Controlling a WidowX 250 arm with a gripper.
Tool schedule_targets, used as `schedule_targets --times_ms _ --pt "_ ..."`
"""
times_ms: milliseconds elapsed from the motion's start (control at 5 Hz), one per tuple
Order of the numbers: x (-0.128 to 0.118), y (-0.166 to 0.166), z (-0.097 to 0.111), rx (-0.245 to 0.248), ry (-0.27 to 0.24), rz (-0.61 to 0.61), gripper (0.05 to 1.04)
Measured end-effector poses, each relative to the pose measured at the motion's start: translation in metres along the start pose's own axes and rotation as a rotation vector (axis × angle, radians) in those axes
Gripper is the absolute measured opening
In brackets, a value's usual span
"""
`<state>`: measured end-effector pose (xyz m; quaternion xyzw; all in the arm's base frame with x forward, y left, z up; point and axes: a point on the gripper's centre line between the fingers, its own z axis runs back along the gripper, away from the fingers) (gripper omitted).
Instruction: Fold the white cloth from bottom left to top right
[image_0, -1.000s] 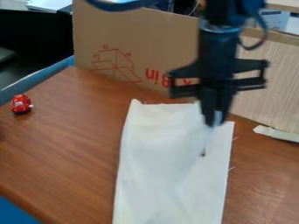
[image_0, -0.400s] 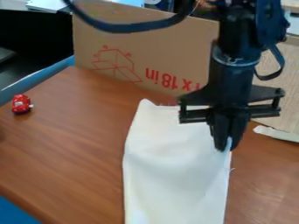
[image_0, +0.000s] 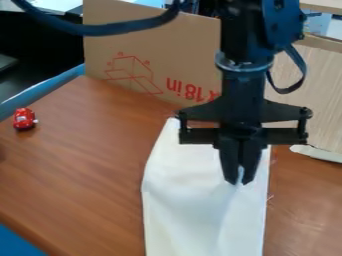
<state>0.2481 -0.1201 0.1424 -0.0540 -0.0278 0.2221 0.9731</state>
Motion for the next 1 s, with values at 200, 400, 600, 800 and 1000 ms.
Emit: schedule_targets --times_ms 200,400,600,800,1000 --pt "-0.002 0.006 0.002 0.051 0.035 -0.081 0.071" --pt "0.0 0.01 0.007 0.139 0.102 -0.173 0.211" --pt "0.004 0.014 0.012 0.235 0.165 -0.292 0.46" --pt "0.008 0.017 0.015 0.244 0.213 -0.431 0.764" --pt "0.012 0.019 0.015 0.221 0.235 -0.527 0.993"
